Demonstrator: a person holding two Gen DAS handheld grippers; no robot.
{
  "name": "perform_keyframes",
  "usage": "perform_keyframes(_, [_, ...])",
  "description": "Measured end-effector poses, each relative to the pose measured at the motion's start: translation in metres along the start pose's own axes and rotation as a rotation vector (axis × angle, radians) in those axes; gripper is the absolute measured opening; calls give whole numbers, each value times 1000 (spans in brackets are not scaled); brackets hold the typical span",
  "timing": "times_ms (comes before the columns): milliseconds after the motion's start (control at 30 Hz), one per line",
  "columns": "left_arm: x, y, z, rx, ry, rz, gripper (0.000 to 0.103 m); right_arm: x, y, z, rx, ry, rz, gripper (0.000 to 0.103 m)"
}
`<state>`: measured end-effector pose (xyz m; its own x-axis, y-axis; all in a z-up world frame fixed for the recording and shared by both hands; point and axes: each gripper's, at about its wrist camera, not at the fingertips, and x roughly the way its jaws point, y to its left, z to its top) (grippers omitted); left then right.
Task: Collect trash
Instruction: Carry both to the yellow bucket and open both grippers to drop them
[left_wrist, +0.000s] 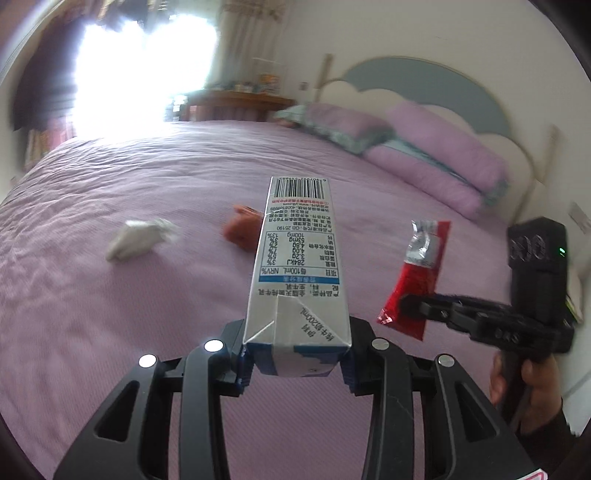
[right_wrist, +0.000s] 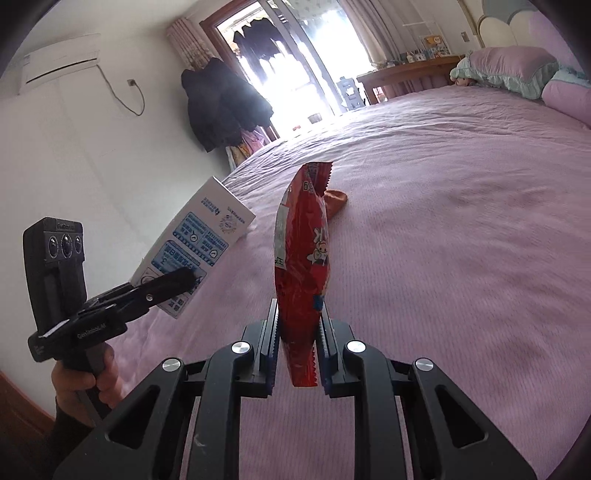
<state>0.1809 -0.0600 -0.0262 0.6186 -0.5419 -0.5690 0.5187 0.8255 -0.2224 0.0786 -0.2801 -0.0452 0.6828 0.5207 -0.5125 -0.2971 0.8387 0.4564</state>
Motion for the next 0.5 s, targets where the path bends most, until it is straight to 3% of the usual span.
perform_keyframes(133, [-22, -34, -34, 0, 31, -146, 38, -56, -4, -46, 19, -4, -33, 18])
perform_keyframes(233, [-27, -63, -58, 21, 57, -212, 38, -103, -14, -89, 67, -18, -95, 18])
perform_keyframes(367, [-19, -106, -90, 61, 113, -300, 38, -167, -36, -153, 165, -37, -254, 18])
perform_keyframes(500, [-7, -150, -123, 86, 167, -391, 38, -202, -59, -217, 282, -15, -375, 18])
